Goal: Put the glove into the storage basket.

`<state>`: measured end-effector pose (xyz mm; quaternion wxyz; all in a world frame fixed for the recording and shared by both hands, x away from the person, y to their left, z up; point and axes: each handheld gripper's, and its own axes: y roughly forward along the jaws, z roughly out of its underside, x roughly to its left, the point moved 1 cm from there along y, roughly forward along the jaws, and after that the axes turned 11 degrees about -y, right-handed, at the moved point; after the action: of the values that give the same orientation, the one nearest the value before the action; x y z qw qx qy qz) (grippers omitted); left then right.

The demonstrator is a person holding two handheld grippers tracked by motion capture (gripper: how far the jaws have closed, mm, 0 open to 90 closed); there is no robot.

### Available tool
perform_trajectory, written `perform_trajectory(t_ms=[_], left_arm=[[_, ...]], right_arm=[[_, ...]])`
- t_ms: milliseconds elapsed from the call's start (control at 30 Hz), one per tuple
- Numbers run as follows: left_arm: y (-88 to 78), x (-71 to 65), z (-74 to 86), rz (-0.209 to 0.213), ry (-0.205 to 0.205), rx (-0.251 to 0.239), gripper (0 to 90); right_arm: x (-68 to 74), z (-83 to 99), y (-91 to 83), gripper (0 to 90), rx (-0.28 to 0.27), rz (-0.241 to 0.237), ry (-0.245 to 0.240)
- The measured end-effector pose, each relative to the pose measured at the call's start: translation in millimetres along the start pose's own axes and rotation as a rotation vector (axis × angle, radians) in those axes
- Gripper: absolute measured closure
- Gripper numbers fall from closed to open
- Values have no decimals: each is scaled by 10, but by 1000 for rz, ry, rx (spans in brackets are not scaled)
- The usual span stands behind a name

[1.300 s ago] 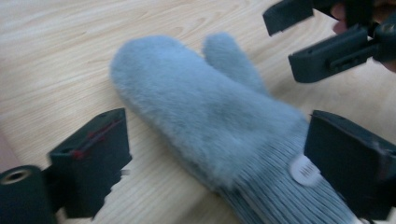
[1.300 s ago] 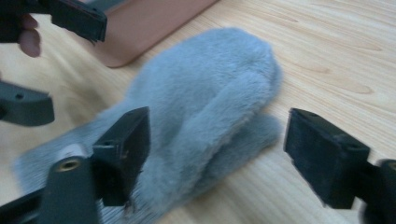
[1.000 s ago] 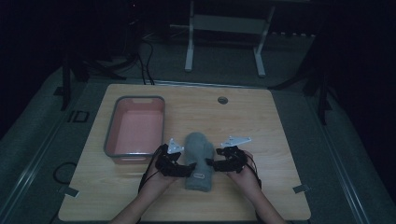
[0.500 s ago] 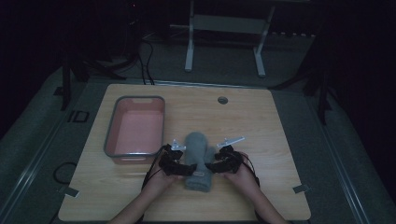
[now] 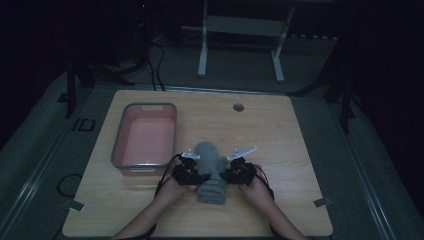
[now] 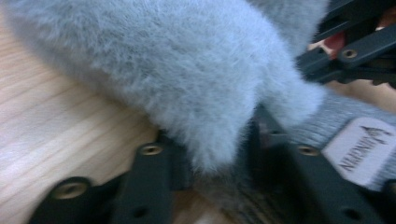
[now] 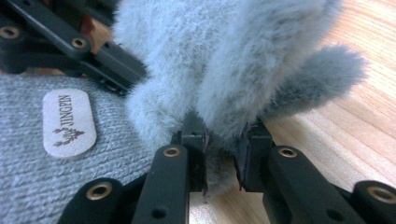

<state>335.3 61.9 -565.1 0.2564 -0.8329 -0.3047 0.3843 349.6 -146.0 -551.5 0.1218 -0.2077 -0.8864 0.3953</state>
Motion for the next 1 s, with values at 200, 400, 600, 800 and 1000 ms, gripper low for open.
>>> perform_trajectory(t_ms=[200,400,600,800,1000], left_arm=[[-26,3,-5,32,6,-19,766],[-164,-94,-79,31,22,-28,778],[-317,-147,-142,41,34,-54,782],[-494,-220,-249,48,46,-78,782],[-656,-293,-439,48,67,-89,782]], right_arm=[[22,14,-30,801,-28,11,-4],[43,-48,-144,816,-61,-5,-6],[118,-177,-305,818,-103,4,-29],[172,-318,-466,820,-148,16,-47],[174,-455,-609,820,-181,33,-58]])
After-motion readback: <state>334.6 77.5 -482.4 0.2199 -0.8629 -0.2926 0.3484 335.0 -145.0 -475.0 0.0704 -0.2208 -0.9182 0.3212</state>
